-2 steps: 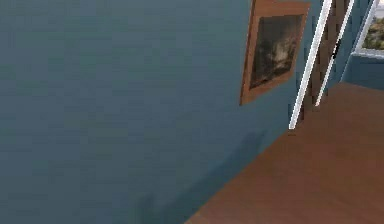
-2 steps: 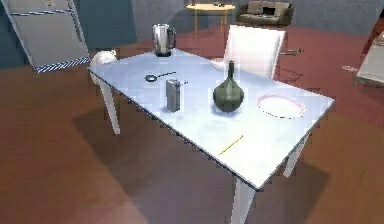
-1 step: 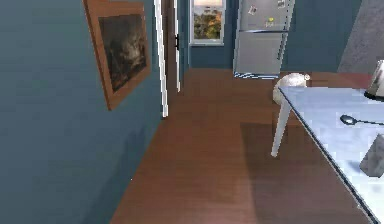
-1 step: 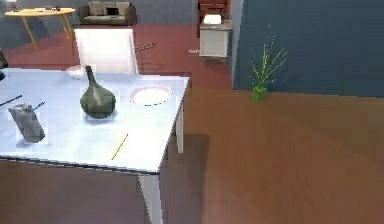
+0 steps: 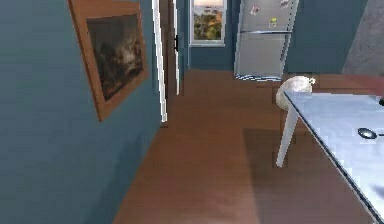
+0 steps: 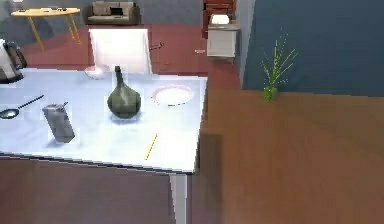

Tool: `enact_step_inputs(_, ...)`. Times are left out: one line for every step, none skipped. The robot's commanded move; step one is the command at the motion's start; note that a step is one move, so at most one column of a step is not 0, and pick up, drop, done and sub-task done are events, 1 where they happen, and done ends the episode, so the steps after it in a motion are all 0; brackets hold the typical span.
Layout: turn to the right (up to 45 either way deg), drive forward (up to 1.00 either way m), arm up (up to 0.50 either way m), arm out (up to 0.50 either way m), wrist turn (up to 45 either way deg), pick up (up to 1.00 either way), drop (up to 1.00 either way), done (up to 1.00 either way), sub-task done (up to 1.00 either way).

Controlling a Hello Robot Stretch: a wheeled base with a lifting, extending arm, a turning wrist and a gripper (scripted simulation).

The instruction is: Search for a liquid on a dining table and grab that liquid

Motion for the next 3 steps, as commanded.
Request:
enact_step_inputs(-30.0, 0.0, 0.0, 0.0, 0.0, 0.0, 0.0, 0.0, 0.0)
enact_step_inputs(45.0, 0.0, 0.0, 0.0, 0.0, 0.0, 0.0, 0.0, 0.0)
enact_step_inputs(12.0, 0.0, 0.0, 0.0, 0.0, 0.0, 0.0, 0.0, 0.0)
